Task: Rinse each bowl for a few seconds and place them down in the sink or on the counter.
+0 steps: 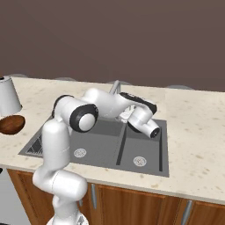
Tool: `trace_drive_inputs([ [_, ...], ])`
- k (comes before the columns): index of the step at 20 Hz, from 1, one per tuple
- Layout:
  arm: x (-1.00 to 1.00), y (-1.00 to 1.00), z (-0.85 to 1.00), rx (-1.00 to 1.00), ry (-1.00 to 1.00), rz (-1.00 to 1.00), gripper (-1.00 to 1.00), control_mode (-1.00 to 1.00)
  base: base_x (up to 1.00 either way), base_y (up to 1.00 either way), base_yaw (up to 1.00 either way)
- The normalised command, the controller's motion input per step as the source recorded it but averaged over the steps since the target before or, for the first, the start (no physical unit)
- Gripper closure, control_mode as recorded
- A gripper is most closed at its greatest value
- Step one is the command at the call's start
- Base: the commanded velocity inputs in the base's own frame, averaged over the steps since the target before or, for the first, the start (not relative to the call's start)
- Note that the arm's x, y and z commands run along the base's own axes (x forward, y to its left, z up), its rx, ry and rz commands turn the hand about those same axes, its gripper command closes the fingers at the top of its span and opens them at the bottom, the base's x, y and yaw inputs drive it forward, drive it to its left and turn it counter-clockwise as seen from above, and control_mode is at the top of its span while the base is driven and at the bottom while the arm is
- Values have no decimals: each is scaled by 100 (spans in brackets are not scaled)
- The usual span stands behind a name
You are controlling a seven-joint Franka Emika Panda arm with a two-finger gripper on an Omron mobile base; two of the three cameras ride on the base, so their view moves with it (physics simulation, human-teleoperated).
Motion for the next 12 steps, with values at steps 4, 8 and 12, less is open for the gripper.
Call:
trace_drive_inputs([
  [4,16,11,-9,0,0,0,-100,-100,0,0,0],
  [8,21,9,-11,0,0,0,-100,-100,0,0,0],
  [12,34,0,-20,0,0,0,-100,-100,0,0,0],
])
